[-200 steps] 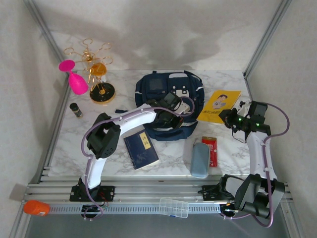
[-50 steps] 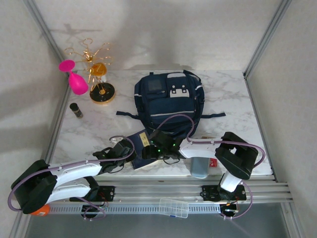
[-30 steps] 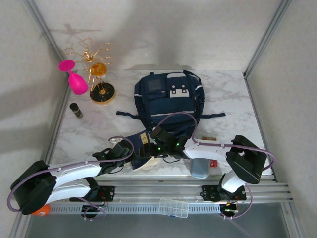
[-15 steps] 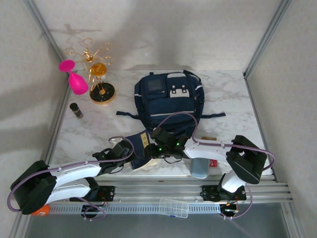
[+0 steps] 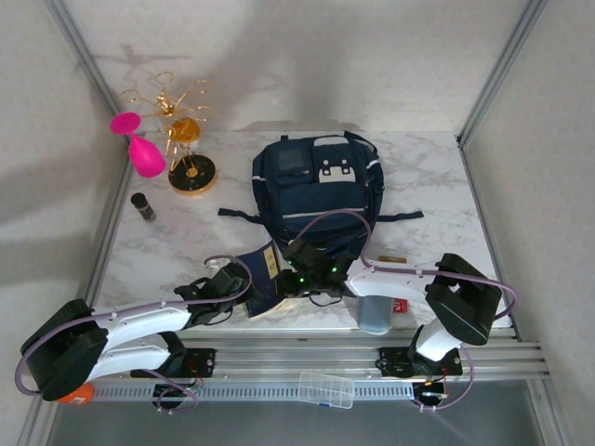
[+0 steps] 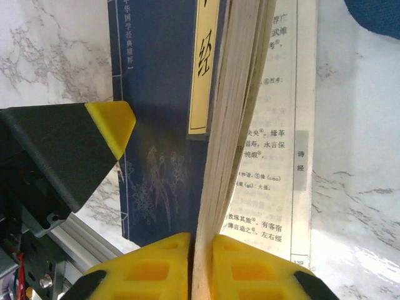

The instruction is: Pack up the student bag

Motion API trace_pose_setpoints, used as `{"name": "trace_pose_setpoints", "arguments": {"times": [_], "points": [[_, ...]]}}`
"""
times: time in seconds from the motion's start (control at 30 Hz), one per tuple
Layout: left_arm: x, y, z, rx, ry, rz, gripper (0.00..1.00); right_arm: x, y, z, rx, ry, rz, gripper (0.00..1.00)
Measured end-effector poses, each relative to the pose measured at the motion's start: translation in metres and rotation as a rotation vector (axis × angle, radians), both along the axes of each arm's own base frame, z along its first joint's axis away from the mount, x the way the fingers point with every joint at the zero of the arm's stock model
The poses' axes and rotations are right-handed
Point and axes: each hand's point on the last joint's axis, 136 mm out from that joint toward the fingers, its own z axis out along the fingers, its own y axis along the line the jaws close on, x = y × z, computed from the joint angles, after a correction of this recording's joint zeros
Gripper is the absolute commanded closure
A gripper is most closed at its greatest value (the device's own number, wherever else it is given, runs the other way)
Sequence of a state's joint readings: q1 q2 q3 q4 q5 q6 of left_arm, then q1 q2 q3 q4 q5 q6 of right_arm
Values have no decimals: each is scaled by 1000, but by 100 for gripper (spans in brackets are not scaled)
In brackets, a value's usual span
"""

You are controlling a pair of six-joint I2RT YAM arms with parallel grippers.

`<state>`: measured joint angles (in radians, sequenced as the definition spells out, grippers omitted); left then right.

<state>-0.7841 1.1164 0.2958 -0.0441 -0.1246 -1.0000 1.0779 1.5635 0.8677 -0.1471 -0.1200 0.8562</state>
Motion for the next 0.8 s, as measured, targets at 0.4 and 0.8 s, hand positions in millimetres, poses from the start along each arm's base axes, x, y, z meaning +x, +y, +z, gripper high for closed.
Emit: {"name": "trace_pose_setpoints", "arguments": {"times": [0.4,0.8], "points": [[1,3,25,-19,-33,6,40,-2,14,36,128,-34,40,100],[22,27,172,-310,-358,92,3,6,6,152,460,-145,86,100]]}}
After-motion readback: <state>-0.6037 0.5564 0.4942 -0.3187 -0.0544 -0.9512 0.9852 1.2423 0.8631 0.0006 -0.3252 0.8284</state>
